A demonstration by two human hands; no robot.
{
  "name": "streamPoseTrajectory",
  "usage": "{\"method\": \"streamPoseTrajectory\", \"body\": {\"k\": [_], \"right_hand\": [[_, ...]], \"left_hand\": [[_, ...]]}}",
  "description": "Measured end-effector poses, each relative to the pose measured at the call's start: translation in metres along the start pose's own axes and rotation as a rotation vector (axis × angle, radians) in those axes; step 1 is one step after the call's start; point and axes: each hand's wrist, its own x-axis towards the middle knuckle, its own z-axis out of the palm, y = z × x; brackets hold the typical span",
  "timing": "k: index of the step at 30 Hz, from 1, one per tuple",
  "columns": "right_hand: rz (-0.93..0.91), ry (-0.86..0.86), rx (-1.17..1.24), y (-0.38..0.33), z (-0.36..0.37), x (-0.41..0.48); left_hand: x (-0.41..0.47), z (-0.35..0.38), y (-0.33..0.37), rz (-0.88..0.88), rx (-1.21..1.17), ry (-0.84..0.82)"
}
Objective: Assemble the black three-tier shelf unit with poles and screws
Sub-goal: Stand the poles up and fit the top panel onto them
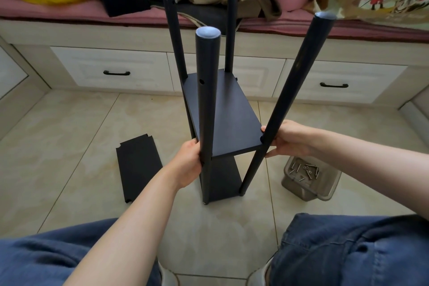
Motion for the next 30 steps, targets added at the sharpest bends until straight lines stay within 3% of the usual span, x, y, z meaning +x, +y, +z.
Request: {"method": "streamPoseTrajectory", "body": {"k": [17, 28, 30], "right_hand": [[-0.004, 0.024, 0.045, 0.004, 0.003, 0.003], [-0.053, 0.158, 0.149, 0.021, 0.049, 0.006], [-0.044, 0.175, 0.152, 0.017, 0.054, 0.007]], "left_hand": [[0.002, 0.003, 0.008, -0.036, -0.113, 0.056], [0.01, 0.013, 0.006, 0.072, -0.082, 0.793], [0.001, 0.023, -0.01, 0.031, -0.079, 0.855]]}}
